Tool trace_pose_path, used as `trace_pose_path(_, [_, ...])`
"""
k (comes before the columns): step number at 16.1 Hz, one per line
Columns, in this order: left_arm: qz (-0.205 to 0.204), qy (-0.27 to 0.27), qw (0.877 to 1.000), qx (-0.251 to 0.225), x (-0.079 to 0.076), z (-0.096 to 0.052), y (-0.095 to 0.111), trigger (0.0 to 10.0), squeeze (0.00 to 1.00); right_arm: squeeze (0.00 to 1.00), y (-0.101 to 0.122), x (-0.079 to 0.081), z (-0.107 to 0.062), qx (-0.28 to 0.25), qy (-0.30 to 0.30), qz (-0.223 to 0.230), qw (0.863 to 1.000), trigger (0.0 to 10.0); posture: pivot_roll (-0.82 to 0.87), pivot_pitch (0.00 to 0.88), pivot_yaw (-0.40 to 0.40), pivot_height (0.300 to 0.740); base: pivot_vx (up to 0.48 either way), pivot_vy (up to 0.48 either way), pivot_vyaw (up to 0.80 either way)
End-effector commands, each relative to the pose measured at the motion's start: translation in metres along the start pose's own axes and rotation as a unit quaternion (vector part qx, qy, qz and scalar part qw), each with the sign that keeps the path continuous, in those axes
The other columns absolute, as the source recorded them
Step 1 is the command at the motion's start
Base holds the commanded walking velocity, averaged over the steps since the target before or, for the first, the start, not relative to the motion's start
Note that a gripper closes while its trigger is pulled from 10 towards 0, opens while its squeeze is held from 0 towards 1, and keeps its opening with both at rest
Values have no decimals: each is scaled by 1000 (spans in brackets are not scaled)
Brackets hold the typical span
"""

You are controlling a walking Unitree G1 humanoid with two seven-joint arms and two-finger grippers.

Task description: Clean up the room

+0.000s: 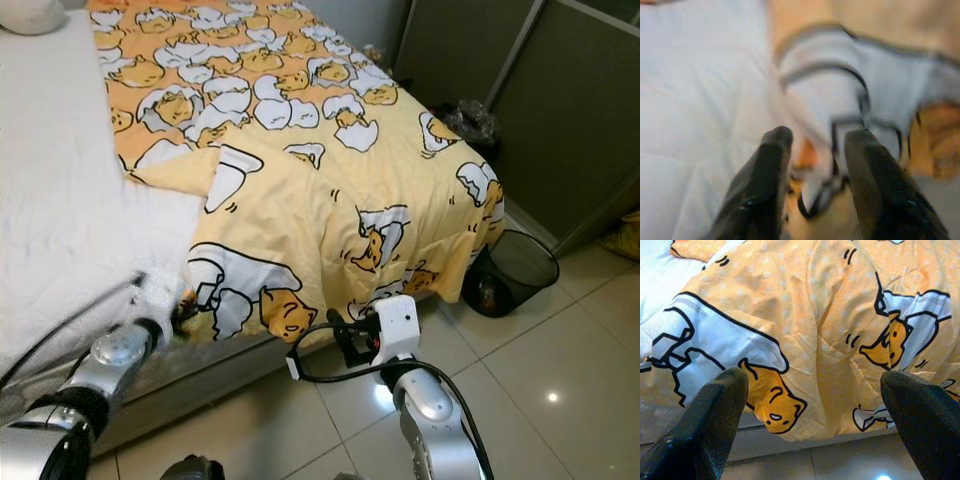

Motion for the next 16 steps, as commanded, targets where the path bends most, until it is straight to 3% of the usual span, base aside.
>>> trace_pose_path(1, [-41, 35, 998, -18, 4, 5, 15, 10000, 1000, 0, 4, -7, -5, -15, -15, -3, 1000, 10000, -131, 19, -61, 740, 0, 0, 0])
trace_pose_path(5, [-35, 49, 998, 6, -8, 11, 20, 10000, 1000, 0, 2, -8, -19, -13, -16, -8, 1000, 10000, -160, 57, -84, 740, 0, 0, 0])
trace_pose_path(7, [-35, 46, 998, 5, -10, 15, 28, 10000, 1000, 0, -7, -9, -37, 4, -18, -11, 1000, 10000, -189, 112, -101, 740, 0, 0, 0])
trace_pose_path(9, [-19, 67, 998, 0, 2, 19, 40, 10000, 1000, 0, -16, -5, -57, 19, -21, -6, 1000, 10000, -215, 174, -107, 740, 0, 0, 0])
trace_pose_path(13, [-3, 123, 992, -36, 34, 21, 69, 10000, 1000, 0, -23, 5, -78, 40, -20, 3, 999, 10000, -233, 236, -127, 740, 0, 0, 0])
trace_pose_path(16, [-19, 114, 993, -11, 36, 21, 60, 10000, 1000, 0, -28, 9, -100, 62, -20, 4, 998, 10000, -260, 288, -138, 740, 0, 0, 0])
Point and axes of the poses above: a point about 5 cm out from each wrist's last joint towards the gripper, its own z axis pointing out of the wrist towards the gripper, its own y axis along the axis of the wrist's last joint, x = y × z, the point moved 4 cm from there along z, pointing out of the wrist towards the gripper, and after that the axes turned 9 degrees about z, right-handed, at the moved point
